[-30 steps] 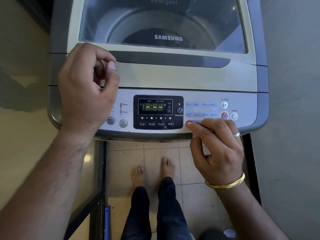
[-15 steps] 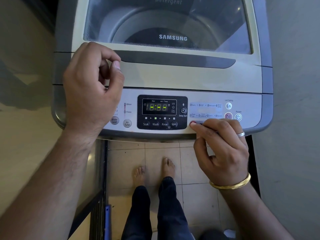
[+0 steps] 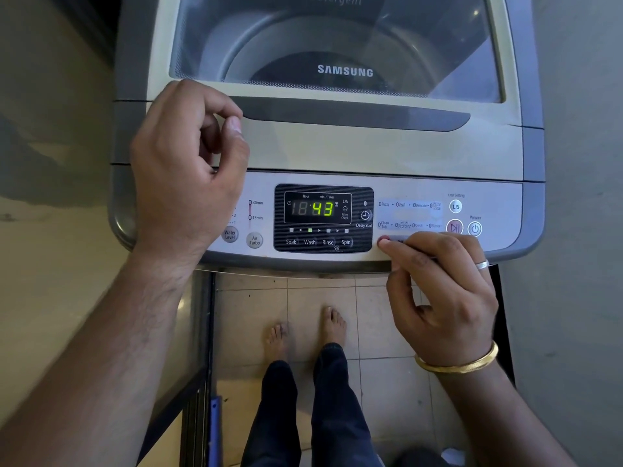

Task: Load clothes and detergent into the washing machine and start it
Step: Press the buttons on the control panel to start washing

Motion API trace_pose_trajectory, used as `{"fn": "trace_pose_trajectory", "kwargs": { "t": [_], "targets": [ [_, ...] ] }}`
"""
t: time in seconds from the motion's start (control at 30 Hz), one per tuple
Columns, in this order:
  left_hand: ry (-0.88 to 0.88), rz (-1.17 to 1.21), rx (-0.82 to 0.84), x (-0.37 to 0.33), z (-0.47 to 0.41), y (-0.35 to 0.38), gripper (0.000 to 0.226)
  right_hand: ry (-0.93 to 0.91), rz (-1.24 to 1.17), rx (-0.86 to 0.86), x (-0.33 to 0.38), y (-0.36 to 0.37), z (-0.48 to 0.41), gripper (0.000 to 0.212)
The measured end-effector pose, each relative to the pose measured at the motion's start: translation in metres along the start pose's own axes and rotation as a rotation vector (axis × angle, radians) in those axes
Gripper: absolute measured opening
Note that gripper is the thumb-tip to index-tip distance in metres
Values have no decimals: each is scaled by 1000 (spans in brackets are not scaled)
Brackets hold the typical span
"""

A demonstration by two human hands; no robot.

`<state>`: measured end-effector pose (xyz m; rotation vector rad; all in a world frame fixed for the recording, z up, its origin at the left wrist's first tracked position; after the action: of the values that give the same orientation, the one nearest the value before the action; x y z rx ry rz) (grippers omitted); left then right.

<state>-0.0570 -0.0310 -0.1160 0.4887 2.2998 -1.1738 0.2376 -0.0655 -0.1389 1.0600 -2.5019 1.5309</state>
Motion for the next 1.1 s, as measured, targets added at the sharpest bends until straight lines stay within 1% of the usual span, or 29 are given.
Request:
{"fn": "trace_pose_trajectory", "kwargs": {
  "t": [0.2,0.3,0.4,0.53,0.83,0.97,1.1],
  "targets": [
    [-5,3,-3,-1,-1,-1,10,13,-33,-9,9,3,-2,20],
    [-14,6,-6,1,0,-1,10,3,-104,14,30,14,-5,23],
    [-20,8,-6,1,0,-1,11,-49,-162,64,58,29,-9,27],
    [-25,16,-5,1,-2,-2,10,-78,-158,97,82,44,-13,26],
    [-27,30,1,-1,-1,-2,10,-82,-109,117,84,48,-8,30],
    [-23,33,4,-1,-2,-2,10,-43,-117,85,77,45,-3,30],
    [-21,26,8,-1,-1,-1,10,-43,-105,73,73,42,1,30]
  ]
}}
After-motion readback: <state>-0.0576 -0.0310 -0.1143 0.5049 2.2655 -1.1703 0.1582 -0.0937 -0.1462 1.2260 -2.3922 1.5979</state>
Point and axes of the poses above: each hand's wrist, its own z-axis away from the middle knuckle, its own y-axis out of the palm, x = y × z, the point moved 6 cm from there along -z, towards the middle knuckle, and after that the axes turned 3 degrees about y, right-handed, at the moved point
